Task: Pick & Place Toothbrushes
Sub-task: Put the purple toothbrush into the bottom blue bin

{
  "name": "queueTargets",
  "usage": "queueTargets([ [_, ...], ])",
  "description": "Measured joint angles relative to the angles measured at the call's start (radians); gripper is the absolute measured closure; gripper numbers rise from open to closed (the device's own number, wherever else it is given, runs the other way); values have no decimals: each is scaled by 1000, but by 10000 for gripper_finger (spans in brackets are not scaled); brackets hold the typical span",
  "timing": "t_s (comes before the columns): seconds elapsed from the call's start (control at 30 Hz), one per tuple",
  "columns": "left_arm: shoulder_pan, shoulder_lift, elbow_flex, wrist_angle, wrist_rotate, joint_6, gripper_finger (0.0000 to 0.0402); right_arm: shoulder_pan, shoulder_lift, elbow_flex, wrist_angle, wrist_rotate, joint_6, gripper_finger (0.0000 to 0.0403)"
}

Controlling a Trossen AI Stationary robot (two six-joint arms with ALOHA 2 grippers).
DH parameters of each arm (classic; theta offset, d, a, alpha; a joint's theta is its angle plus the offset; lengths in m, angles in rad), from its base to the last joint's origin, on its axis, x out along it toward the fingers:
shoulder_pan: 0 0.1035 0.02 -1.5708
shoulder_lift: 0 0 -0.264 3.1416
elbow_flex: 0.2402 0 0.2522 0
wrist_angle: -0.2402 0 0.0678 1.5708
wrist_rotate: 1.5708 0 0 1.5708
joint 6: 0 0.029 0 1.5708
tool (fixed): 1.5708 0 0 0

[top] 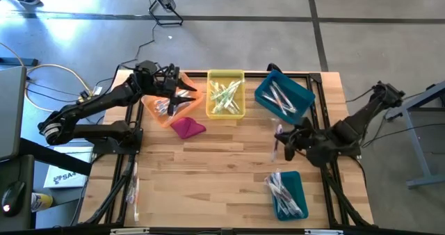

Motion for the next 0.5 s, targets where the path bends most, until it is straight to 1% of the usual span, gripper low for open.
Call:
queueTargets([
  [0.13, 0, 0, 0, 0, 8, 0, 245, 84, 11, 0, -177, 3, 265, 395],
  [0.23, 0, 0, 0, 0, 7, 0, 245, 141, 24, 0, -264, -38, 410, 395],
  [0.37, 0, 0, 0, 0, 7, 2, 245, 183, 54, 0, -304, -106, 509, 395],
  [0.5, 0, 0, 0, 2, 4, 3, 245, 224, 75, 0, -314, -151, 528, 395],
])
